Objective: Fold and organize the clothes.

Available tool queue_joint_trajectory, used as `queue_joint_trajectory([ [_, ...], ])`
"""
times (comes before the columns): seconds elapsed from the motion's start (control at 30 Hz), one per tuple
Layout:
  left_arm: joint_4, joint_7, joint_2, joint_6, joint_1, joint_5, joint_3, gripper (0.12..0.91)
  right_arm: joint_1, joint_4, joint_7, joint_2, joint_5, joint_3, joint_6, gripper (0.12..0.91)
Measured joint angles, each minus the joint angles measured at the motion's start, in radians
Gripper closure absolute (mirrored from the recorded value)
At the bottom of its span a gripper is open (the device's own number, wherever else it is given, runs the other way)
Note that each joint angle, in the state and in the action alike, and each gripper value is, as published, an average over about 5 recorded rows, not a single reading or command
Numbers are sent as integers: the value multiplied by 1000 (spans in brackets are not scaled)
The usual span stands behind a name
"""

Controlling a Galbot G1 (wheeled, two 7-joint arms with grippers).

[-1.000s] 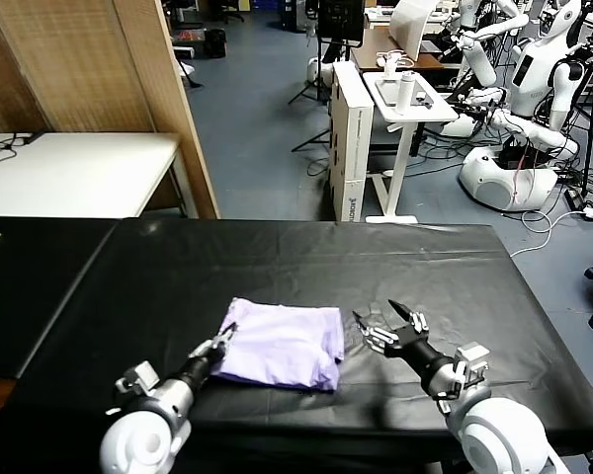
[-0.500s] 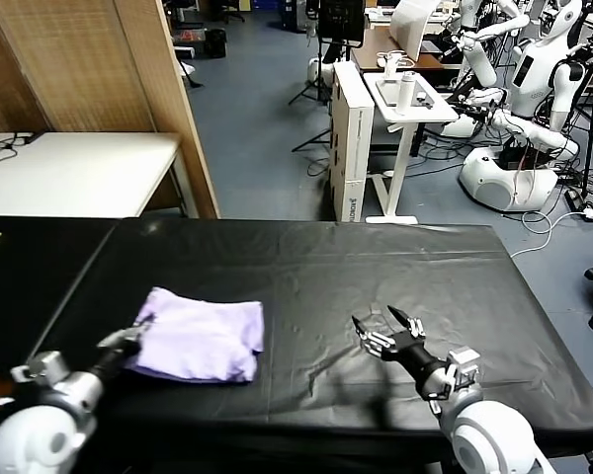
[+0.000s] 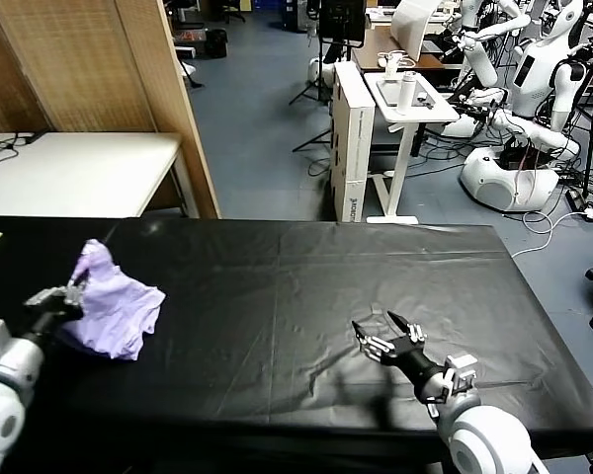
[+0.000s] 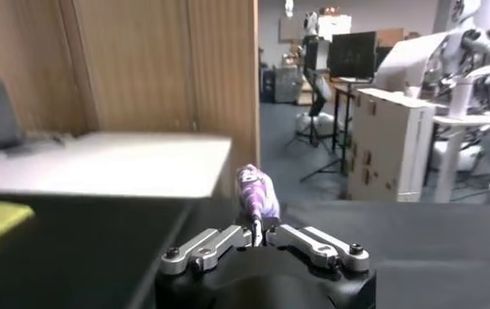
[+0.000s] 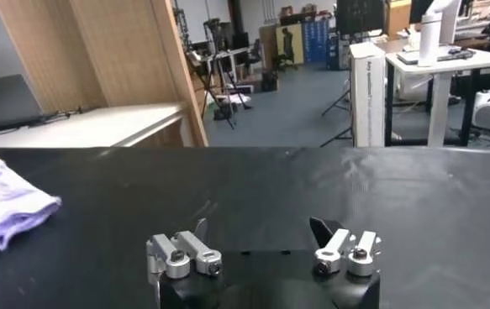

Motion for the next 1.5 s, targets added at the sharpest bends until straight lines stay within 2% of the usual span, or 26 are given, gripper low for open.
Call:
queue_joint_trajectory([
  [0.13,-39,-45,-105,45,-35,7,151,844,-14,9,1,-2,-3,11,0,118],
  [0.27,-42,-73,-216,58,-73,36,311,844,-23,12,2,2,-11,14,0,118],
  [0.43,-1,-72,-341,44,-92,109,474,844,-15,6,3,4,-12,2,-7,118],
  [0.6,41,-63,-429,42,-108,136,561,844,10,-9,25,5,47,-19,-40,118],
  [0.7,37,-54,-446,43,-107,152,585,730,29,-18,59,10,109,-36,-70,118],
  [0.87,-1,-32,-443,38,-91,175,589,396,80,-35,124,26,248,-85,-128,118],
  [1.0,-34,-29,-425,27,-79,174,570,187,129,-55,160,42,334,-133,-156,118],
  [1.1,-48,-32,-410,17,-74,175,551,132,161,-72,174,55,373,-170,-167,118],
  [1.43,-42,-32,-415,-15,-49,234,522,123,255,-153,189,120,428,-296,-182,123],
  [1.5,-38,-32,-417,-22,-46,241,517,123,265,-168,186,130,430,-311,-182,170],
])
